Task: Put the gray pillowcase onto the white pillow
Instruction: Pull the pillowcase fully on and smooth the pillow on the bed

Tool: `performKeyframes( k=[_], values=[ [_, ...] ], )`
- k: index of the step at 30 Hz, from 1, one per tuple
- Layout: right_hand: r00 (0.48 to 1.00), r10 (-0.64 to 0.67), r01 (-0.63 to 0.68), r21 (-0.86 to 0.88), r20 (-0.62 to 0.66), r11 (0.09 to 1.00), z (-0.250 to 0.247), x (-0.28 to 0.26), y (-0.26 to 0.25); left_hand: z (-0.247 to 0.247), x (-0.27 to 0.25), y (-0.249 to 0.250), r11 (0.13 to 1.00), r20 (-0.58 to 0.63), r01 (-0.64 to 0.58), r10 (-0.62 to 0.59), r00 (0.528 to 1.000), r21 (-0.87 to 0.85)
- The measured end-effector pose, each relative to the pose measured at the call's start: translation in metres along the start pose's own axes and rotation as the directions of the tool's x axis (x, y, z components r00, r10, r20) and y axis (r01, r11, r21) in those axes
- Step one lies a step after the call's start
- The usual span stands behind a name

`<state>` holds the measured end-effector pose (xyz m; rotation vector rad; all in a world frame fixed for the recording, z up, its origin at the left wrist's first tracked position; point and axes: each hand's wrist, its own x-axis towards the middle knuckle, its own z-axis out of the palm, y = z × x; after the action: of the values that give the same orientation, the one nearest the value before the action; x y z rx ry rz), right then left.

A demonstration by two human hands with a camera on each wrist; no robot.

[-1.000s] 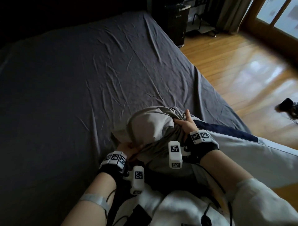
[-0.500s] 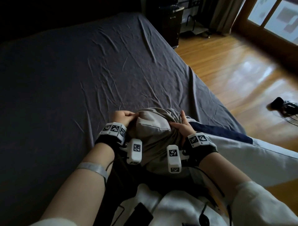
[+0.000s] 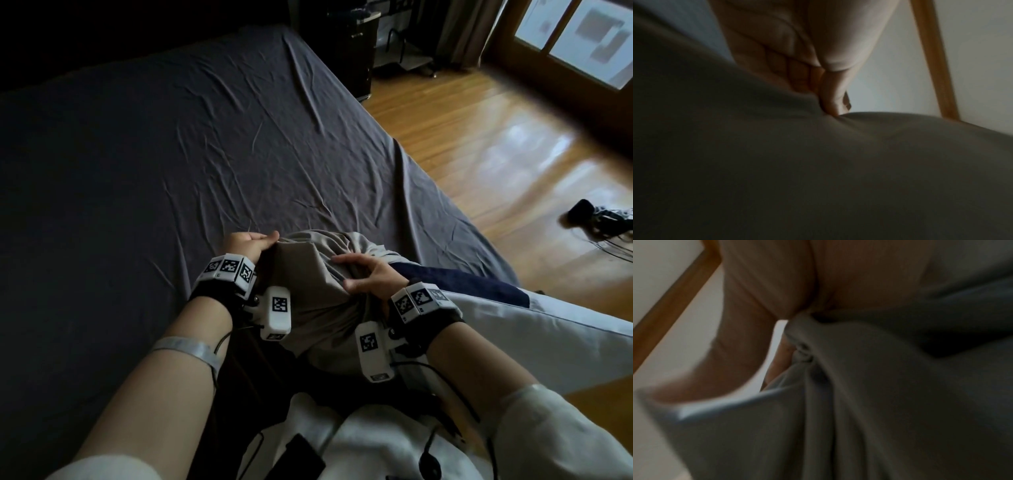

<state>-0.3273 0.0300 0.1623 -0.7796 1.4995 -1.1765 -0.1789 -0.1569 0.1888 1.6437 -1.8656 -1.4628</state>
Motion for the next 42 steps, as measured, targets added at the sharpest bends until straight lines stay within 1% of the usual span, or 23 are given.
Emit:
performKeyframes(
  k=[2, 4, 6, 9, 11, 12, 14, 16, 18, 20, 22, 24, 26, 28, 30, 32, 34, 35, 38, 42],
  values=[
    [1.000, -0.015, 0.015, -0.151, -0.003, 0.988, 0.001, 0.001, 0.001, 0.003, 0.000, -0.003, 0.999, 0.018, 0.036, -0.036, 0.999, 0.001],
    [0.997, -0.062, 0.050, -0.248, -0.043, 0.967, 0.005, 0.006, 0.004, 0.006, 0.000, -0.004, 0.999, 0.032, 0.047, -0.047, 0.998, -0.007],
    [0.993, -0.075, 0.045, -0.302, -0.088, 0.952, 0.009, 0.012, 0.007, 0.008, -0.001, -0.004, 0.999, 0.066, 0.034, -0.033, 0.997, -0.012],
    [0.987, -0.052, -0.008, -0.364, -0.155, 0.931, 0.013, 0.018, 0.013, 0.012, -0.009, -0.005, 1.000, 0.184, -0.016, 0.013, 0.983, 0.019],
    [0.979, -0.045, -0.036, -0.386, -0.198, 0.922, 0.014, 0.020, 0.014, 0.013, -0.013, -0.009, 0.999, 0.244, -0.039, 0.037, 0.969, 0.001],
    [0.977, -0.054, -0.030, -0.382, -0.208, 0.924, 0.016, 0.019, 0.013, 0.013, -0.015, -0.012, 0.999, 0.271, -0.044, 0.043, 0.962, -0.002],
    [0.977, -0.078, 0.004, -0.347, -0.197, 0.938, 0.019, 0.017, 0.010, 0.015, -0.022, -0.015, 0.997, 0.338, -0.070, 0.050, 0.940, 0.044],
    [0.982, -0.066, 0.010, -0.301, -0.177, 0.954, 0.023, 0.015, 0.010, 0.023, -0.032, -0.017, 0.987, 0.387, -0.117, 0.064, 0.920, 0.114],
    [0.982, -0.046, -0.013, -0.316, -0.181, 0.949, 0.025, 0.012, 0.009, 0.033, -0.039, -0.019, 0.984, 0.388, -0.135, 0.080, 0.918, 0.116],
    [0.978, -0.027, -0.051, -0.362, -0.206, 0.931, 0.026, 0.010, 0.011, 0.042, -0.044, -0.020, 0.993, 0.387, -0.099, 0.065, 0.920, 0.071],
    [0.966, -0.058, -0.049, -0.399, -0.251, 0.916, 0.026, 0.009, 0.015, 0.047, -0.045, -0.019, 0.998, 0.376, -0.064, 0.052, 0.925, 0.020],
    [0.953, -0.069, -0.056, -0.395, -0.296, 0.917, 0.026, 0.010, 0.020, 0.045, -0.046, -0.016, 0.999, 0.340, -0.031, 0.042, 0.939, -0.038],
    [0.947, -0.052, -0.038, -0.271, -0.316, 0.962, 0.027, 0.009, 0.021, 0.042, -0.043, -0.013, 0.997, 0.294, -0.022, 0.044, 0.955, -0.076],
    [0.952, -0.015, -0.020, -0.113, -0.306, 0.993, 0.028, 0.007, 0.016, 0.033, -0.038, -0.011, 0.994, 0.211, -0.038, 0.059, 0.976, -0.104],
    [0.953, 0.008, -0.015, -0.023, -0.303, 1.000, 0.026, 0.006, 0.013, 0.023, -0.033, -0.008, 0.993, 0.110, -0.071, 0.081, 0.991, -0.096],
    [0.952, 0.005, 0.007, 0.037, -0.307, 0.999, 0.023, 0.006, 0.013, 0.017, -0.033, -0.004, 0.993, 0.069, -0.116, 0.116, 0.991, -0.008],
    [0.945, 0.005, 0.020, 0.074, -0.326, 0.997, 0.023, 0.007, 0.012, 0.017, -0.036, -0.005, 0.978, 0.088, -0.149, 0.137, 0.987, 0.148],
    [0.938, 0.002, 0.029, 0.084, -0.348, 0.996, 0.024, 0.007, 0.012, 0.019, -0.037, -0.008, 0.966, 0.112, -0.169, 0.149, 0.982, 0.193],
    [0.914, -0.052, 0.080, 0.054, -0.402, 0.995, 0.024, 0.008, 0.013, 0.027, -0.041, -0.021, 0.951, 0.188, -0.258, 0.226, 0.956, 0.172],
    [0.909, -0.063, 0.084, 0.033, -0.412, 0.996, 0.025, 0.009, 0.013, 0.025, -0.048, -0.028, 0.888, 0.190, -0.403, 0.367, 0.911, 0.220]
  ],
)
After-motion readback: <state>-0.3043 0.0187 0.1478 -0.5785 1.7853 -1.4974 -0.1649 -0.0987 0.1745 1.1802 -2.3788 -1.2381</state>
